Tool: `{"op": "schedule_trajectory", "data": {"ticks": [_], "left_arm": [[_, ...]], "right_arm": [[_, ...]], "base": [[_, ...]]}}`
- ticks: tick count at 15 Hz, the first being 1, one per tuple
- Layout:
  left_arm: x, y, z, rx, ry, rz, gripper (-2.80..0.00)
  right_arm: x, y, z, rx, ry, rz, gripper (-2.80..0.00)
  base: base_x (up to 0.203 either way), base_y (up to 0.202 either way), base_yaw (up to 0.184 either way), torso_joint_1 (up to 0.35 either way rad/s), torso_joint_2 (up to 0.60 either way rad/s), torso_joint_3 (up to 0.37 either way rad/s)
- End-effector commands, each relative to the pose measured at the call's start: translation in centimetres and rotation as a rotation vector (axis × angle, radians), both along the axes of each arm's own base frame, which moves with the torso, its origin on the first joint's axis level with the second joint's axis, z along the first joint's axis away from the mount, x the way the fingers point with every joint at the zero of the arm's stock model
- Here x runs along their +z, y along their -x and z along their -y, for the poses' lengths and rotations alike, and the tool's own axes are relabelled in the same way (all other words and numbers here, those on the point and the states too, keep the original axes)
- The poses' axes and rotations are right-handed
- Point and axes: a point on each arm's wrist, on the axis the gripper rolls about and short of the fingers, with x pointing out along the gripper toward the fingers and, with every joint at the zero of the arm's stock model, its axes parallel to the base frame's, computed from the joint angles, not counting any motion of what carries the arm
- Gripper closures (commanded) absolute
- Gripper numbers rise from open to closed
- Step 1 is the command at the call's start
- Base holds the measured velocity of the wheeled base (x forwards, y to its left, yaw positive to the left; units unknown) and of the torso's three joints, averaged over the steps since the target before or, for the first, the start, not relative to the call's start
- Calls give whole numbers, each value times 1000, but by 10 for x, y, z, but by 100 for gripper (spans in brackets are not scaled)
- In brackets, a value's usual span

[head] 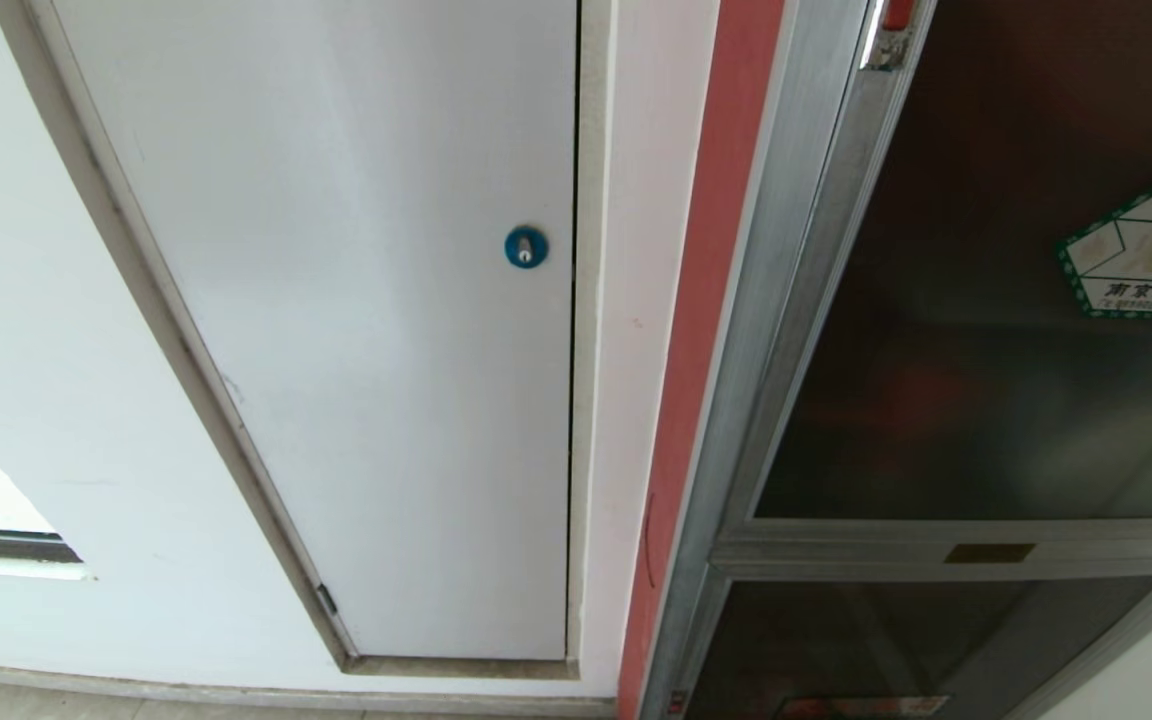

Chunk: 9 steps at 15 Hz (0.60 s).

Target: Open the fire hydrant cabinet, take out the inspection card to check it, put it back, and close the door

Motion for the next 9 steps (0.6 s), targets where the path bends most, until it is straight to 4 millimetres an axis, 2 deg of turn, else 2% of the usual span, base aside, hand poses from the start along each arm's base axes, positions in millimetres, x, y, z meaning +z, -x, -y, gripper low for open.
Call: {"op": "schedule_trajectory", "data": {"ticks": [1, 9], "left_arm": [[0, 0, 0, 0, 0, -1, 0], [0, 0, 0, 0, 0, -2, 0]], "right_arm": [[0, 0, 0, 0, -3, -1, 0], [0, 0, 0, 0, -3, -1, 0]], "base": [[0, 0, 0, 0, 0, 0], [0, 0, 0, 0, 0, 0]]}}
